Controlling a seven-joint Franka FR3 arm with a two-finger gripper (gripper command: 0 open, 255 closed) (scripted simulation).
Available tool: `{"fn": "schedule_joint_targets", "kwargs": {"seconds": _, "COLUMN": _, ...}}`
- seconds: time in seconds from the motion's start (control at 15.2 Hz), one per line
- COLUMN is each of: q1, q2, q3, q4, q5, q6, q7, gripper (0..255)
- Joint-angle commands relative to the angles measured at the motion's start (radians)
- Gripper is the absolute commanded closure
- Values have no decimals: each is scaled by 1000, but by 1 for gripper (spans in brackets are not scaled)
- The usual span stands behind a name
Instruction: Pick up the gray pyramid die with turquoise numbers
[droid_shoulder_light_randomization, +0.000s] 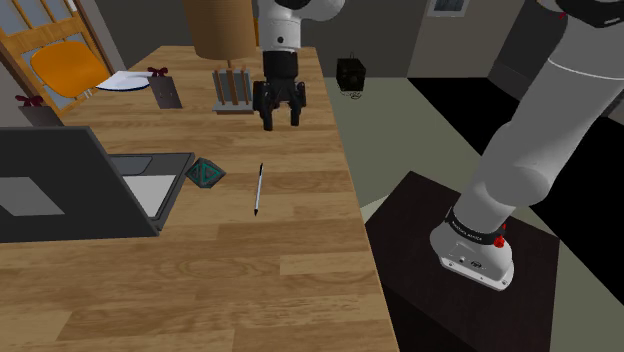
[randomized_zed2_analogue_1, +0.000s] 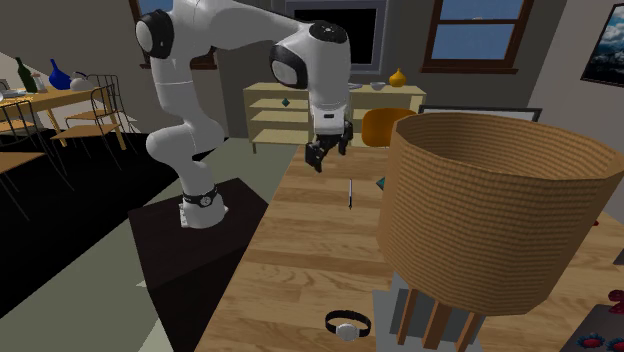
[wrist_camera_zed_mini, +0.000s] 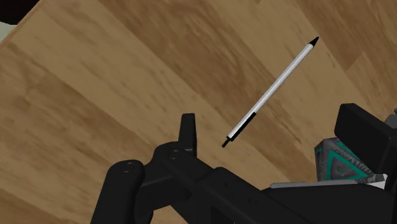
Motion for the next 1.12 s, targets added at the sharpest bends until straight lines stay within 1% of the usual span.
{"fn": "schedule_joint_targets", "kwargs": {"seconds": 0.0, "q1": 11, "q2": 74, "q3": 12, "q4": 64, "q5": 16, "q6": 11, "q7": 14, "gripper": 0}}
{"fn": "schedule_joint_targets", "kwargs": {"seconds": 0.46, "q1": 61, "q2": 335, "q3": 50, "q4": 335, "q5": 51, "q6": 12, "q7": 75, "gripper": 0}}
{"fn": "schedule_joint_targets", "kwargs": {"seconds": 0.79, "q1": 110, "q2": 546, "q3": 72, "q4": 596, "q5": 59, "q6": -23, "q7": 130, "gripper": 0}}
{"fn": "schedule_joint_targets", "kwargs": {"seconds": 0.86, "q1": 113, "q2": 554, "q3": 72, "q4": 607, "q5": 59, "q6": -25, "q7": 133, "gripper": 0}}
{"fn": "schedule_joint_targets", "kwargs": {"seconds": 1.06, "q1": 113, "q2": 559, "q3": 71, "q4": 576, "q5": 60, "q6": 7, "q7": 117, "gripper": 0}}
